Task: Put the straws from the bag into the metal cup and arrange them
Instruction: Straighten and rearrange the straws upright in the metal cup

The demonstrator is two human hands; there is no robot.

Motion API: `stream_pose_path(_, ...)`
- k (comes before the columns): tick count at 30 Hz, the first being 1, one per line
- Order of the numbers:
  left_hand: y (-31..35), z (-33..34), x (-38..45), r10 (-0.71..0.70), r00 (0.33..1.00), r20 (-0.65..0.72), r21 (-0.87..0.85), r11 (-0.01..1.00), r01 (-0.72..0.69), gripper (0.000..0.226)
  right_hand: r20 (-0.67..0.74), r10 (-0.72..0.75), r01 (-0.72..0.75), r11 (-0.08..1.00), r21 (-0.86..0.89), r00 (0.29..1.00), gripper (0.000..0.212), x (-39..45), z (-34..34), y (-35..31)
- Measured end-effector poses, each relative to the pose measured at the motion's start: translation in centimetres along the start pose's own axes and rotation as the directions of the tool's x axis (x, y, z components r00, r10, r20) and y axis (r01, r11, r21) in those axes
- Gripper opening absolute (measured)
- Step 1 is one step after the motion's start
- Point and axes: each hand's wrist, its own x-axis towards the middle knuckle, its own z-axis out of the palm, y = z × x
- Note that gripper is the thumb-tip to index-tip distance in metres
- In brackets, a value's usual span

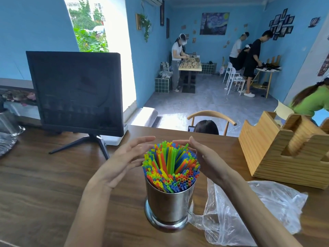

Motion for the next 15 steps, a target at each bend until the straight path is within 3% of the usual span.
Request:
stream_pose_path(1, -0.4, -0.4, -0.2, -0.006, 0.999, 0.047, -0.029, 1.0, 0.008, 0.057, 0.001, -0.003, 0.003, 1.0, 0.023, 1.0, 0.046, -0.1, 0.0, 0.1)
stream_pose_path(3, -0.9, -0.5, -0.4, 0.002, 0.999, 0.037, -0.06, 0.998, 0.0, 0.047, 0.007, -0.007, 0.007, 0.999, 0.044, 1.0, 0.042, -0.1, 0.0, 0.5)
stream_pose_path(10, -1.7, 3.2, -1.0, 0.069, 0.939, -0.337, -0.133, 0.984, -0.12, 0.018, -0.05, 0.024, -0.012, 0.974, 0.227, 0.998, 0.036, -0.6, 0.5, 1.3)
stream_pose_path(15, -3.4, 7.4, -2.4, 0.141, 0.886, -0.442, -0.35, 0.883, -0.315, 0.033, -0.055, -0.012, 0.029, 0.95, 0.312, 0.998, 0.038, -1.4, 0.9, 2.4)
